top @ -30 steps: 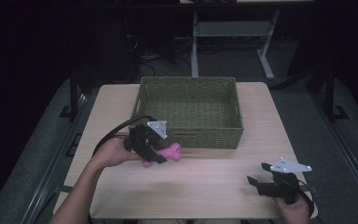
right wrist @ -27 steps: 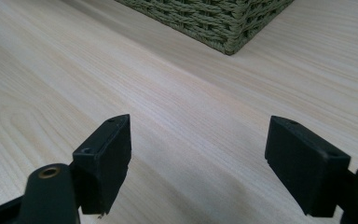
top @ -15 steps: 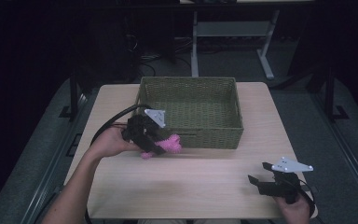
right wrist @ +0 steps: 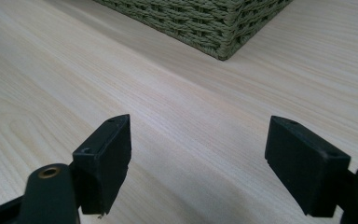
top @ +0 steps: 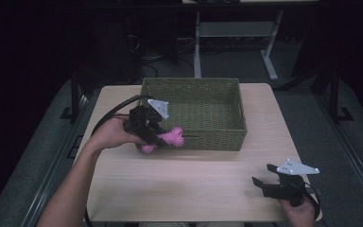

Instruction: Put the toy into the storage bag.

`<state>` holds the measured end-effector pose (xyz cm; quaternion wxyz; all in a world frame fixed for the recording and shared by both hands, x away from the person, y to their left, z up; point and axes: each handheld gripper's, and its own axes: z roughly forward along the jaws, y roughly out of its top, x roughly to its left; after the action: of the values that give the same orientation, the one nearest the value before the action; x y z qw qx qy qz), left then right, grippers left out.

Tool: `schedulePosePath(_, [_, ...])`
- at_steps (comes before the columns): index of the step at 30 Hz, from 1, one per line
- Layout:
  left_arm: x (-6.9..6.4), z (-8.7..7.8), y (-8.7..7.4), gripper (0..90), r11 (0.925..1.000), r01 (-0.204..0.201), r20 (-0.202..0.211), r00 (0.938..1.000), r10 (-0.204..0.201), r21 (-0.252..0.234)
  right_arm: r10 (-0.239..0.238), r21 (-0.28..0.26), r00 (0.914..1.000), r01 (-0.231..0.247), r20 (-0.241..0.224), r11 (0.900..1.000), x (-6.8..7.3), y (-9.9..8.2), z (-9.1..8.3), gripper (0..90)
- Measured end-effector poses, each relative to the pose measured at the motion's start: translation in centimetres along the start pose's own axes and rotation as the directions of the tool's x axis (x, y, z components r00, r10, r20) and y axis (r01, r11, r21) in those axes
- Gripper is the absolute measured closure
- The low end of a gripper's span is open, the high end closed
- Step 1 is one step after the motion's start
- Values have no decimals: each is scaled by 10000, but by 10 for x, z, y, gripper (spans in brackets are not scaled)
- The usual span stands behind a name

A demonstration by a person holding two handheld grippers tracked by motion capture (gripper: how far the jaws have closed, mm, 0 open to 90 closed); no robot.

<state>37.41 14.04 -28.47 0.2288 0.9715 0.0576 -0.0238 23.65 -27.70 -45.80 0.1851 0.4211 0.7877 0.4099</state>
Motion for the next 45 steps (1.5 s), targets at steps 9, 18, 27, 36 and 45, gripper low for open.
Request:
schedulePosePath(9, [17, -5, 14, 586, 9996, -139, -70, 9999, 141, 256, -11, -11, 10000, 11, -23, 10000, 0, 0, 0, 222])
schedulePosePath(18, [37, -3, 24, 585, 9995, 31, -63, 10000, -29, 303, -32, -26, 10000, 32, -34, 10000, 1, 0, -1, 222])
schedulePosePath(27, [58, 6, 28, 585, 9995, 252, 97, 9996, -253, 169, -46, -32, 10000, 46, -31, 10000, 1, 0, -1, 222])
schedulePosePath(36, [75, 17, 30, 585, 9984, 527, 243, 9983, -532, 204, -56, -39, 10000, 56, -55, 10000, 2, 0, -2, 222])
schedulePosePath(45, [91, 23, 34, 585, 9978, 614, 234, 9978, -620, 233, -30, -66, 10000, 29, -37, 10000, 1, 0, -3, 222])
